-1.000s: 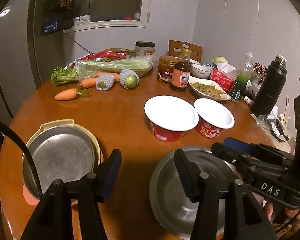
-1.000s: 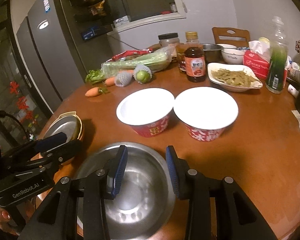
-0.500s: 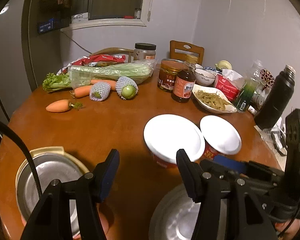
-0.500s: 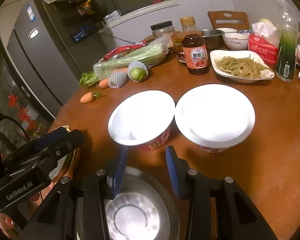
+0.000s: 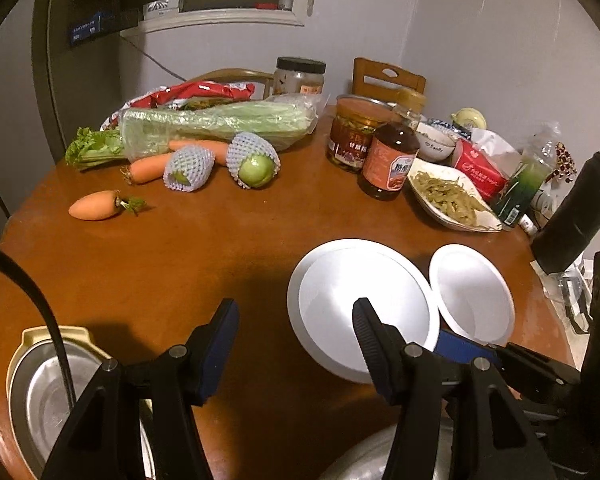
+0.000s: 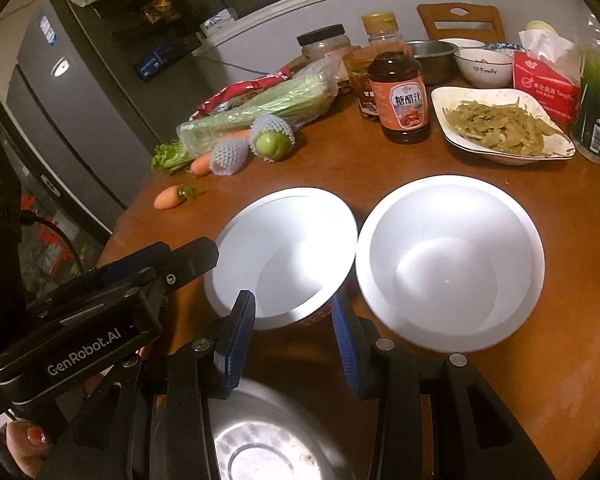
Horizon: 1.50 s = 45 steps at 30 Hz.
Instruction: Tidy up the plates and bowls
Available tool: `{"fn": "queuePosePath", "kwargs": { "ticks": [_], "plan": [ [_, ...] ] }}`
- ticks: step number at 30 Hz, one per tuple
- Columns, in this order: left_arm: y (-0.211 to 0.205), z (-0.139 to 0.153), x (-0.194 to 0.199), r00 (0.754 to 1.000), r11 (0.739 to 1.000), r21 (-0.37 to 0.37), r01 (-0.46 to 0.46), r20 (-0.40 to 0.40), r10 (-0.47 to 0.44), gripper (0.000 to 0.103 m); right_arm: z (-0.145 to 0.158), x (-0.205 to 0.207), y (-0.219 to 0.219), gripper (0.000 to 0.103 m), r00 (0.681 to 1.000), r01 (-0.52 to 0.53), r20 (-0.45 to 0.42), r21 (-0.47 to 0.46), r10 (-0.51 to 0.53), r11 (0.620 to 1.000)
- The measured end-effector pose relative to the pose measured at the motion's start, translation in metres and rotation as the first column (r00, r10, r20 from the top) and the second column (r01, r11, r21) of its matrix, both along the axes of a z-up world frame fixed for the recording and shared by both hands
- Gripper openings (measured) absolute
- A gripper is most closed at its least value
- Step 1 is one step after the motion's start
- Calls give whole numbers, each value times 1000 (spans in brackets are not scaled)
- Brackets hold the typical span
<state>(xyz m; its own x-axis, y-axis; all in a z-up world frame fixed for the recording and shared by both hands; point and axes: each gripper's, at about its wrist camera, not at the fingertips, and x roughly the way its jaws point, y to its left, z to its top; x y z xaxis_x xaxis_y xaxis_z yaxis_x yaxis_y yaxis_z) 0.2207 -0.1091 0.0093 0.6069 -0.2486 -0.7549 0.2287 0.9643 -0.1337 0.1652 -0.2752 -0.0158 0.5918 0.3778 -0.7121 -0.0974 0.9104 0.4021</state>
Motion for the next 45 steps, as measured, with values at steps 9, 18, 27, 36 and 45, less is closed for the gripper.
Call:
{"fn": "queuePosePath", "kwargs": {
  "ticks": [9, 18, 27, 36, 45],
  "plan": [
    [-4, -18, 16, 996, 998, -55, 35, -76, -39, 39, -5, 10, 3, 37, 999, -32, 4, -45, 32, 998],
    [-3, -19, 9, 995, 996, -79, 51, -84, -58, 27, -4, 8, 4, 33, 999, -37, 31, -77, 39, 996],
    [2, -2, -13, 998, 996, -79, 51, -39, -54, 27, 12, -4, 6, 33, 996, -33, 80, -97, 41, 995],
    [9, 13, -40, 999, 996, -76, 54, 6, -54, 27, 29, -25, 15, 33, 992, -39, 119, -110, 52, 993],
    [13, 27, -68, 997, 996, -63, 55, 51, -52, 27, 42, -48, 21, 33, 986, -42, 153, -115, 60, 992]
  ]
}}
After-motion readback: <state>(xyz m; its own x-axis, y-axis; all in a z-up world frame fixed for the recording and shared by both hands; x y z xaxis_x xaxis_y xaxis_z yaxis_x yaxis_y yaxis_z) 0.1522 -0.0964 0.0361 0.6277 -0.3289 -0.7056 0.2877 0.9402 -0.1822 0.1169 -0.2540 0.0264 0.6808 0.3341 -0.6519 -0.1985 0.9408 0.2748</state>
